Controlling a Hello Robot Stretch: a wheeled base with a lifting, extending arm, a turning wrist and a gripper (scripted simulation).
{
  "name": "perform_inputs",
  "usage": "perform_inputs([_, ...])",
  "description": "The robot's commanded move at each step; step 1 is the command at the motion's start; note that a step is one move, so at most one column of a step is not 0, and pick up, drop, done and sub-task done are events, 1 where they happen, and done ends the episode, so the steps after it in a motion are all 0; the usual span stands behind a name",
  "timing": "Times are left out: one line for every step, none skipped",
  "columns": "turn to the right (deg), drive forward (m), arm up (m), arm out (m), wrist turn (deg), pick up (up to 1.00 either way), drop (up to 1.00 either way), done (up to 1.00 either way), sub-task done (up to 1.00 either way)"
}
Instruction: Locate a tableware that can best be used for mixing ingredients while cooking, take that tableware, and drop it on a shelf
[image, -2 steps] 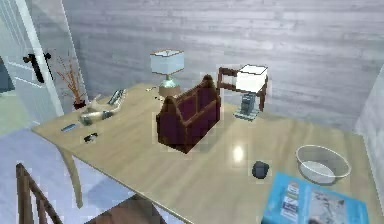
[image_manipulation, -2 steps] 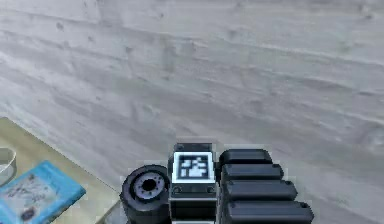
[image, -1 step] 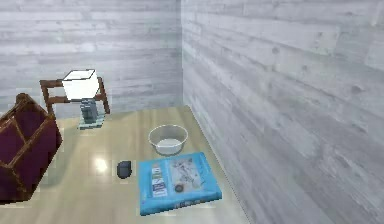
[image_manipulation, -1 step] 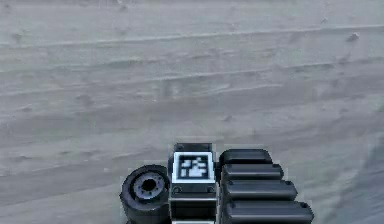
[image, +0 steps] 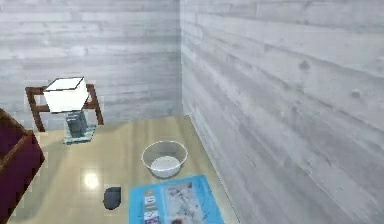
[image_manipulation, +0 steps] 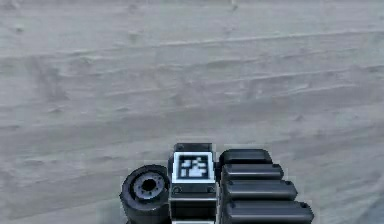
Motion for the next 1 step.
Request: perform_inputs([-45.0,0.0,0.0,0.0,0.0,0.0,0.0,0.0,0.0])
